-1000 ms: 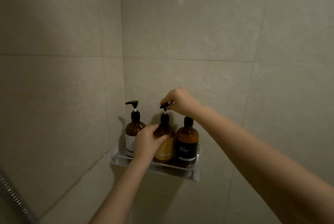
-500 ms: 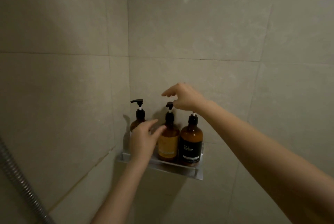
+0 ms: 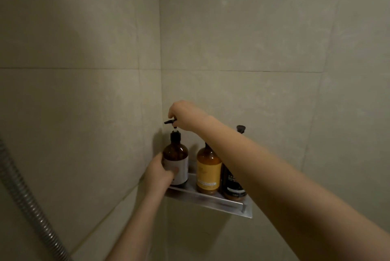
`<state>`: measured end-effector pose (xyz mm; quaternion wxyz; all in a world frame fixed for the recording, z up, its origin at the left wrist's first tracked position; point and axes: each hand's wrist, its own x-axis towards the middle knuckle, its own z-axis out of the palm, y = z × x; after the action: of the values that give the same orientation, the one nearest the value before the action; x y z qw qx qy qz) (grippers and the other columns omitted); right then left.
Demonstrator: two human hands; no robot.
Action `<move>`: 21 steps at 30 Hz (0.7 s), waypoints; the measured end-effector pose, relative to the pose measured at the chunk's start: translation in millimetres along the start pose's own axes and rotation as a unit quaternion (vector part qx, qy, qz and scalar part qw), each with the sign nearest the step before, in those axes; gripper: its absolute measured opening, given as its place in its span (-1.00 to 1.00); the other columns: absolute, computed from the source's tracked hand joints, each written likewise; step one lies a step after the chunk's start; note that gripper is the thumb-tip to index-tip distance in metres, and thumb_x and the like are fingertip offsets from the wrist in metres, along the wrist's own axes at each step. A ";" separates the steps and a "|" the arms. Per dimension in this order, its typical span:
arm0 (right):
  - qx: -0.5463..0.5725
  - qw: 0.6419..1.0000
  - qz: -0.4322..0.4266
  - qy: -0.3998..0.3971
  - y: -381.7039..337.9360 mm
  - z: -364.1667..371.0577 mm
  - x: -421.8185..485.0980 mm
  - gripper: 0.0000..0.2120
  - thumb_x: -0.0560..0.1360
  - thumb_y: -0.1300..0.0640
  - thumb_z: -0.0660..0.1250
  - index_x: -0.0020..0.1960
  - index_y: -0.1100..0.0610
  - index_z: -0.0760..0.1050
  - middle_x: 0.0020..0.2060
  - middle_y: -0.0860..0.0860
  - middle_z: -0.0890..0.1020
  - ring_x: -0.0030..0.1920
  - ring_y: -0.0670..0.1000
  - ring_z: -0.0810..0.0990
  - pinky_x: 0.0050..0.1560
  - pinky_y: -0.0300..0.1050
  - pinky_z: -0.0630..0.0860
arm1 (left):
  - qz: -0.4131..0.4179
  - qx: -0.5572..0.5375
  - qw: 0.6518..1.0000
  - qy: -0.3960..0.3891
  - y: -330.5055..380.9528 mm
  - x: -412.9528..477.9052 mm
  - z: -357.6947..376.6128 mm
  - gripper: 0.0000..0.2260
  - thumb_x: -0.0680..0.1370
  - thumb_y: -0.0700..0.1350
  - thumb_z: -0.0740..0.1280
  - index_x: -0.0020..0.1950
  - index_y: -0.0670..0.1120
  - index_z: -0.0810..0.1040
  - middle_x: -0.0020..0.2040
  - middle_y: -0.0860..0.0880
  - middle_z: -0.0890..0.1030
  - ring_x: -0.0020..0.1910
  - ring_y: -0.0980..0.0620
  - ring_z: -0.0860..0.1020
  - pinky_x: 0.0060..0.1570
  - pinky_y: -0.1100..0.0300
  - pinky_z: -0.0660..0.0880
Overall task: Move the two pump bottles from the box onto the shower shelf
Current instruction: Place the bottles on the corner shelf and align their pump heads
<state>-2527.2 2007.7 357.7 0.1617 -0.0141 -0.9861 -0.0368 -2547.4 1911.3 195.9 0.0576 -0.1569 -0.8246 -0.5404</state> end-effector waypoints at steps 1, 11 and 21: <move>-0.004 1.000 0.004 -0.004 1.6 -0.4 1.1 -0.69 0.49 0.21 0.35 0.23 0.22 0.53 0.12 0.12 0.62 0.10 0.12 0.60 0.13 0.00 0.57 | 0.008 -0.010 1.000 0.002 -0.2 -0.7 0.9 -0.59 0.33 -0.20 0.46 0.16 -0.04 0.53 0.13 -0.09 0.64 0.12 -0.10 0.57 0.02 0.06 0.52; 0.006 0.998 -0.060 -0.030 16.2 -13.5 -6.7 -0.69 0.49 0.28 0.33 0.22 0.15 0.57 0.13 0.08 0.63 0.10 0.07 0.60 0.15 -0.10 0.55 | 0.067 0.015 0.997 0.033 -5.3 -11.5 10.7 -0.58 0.28 -0.02 0.52 0.11 0.03 0.54 0.03 -0.01 0.64 0.00 -0.01 0.60 -0.03 -0.04 0.59; -0.008 0.996 -0.085 -0.006 14.4 -14.5 -12.5 -0.70 0.45 0.19 0.41 0.18 0.16 0.59 0.08 0.06 0.65 0.04 0.04 0.61 0.06 -0.14 0.58 | 0.041 -0.034 0.998 0.039 -8.8 -10.8 14.6 -0.46 0.25 -0.06 0.56 0.19 -0.02 0.51 0.12 -0.04 0.64 0.11 -0.03 0.58 0.00 0.11 0.51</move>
<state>-2510.1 2020.7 368.4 0.1518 0.0680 -0.9844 -0.0580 -2538.9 1919.3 179.3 0.1070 -0.1715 -0.7955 -0.5712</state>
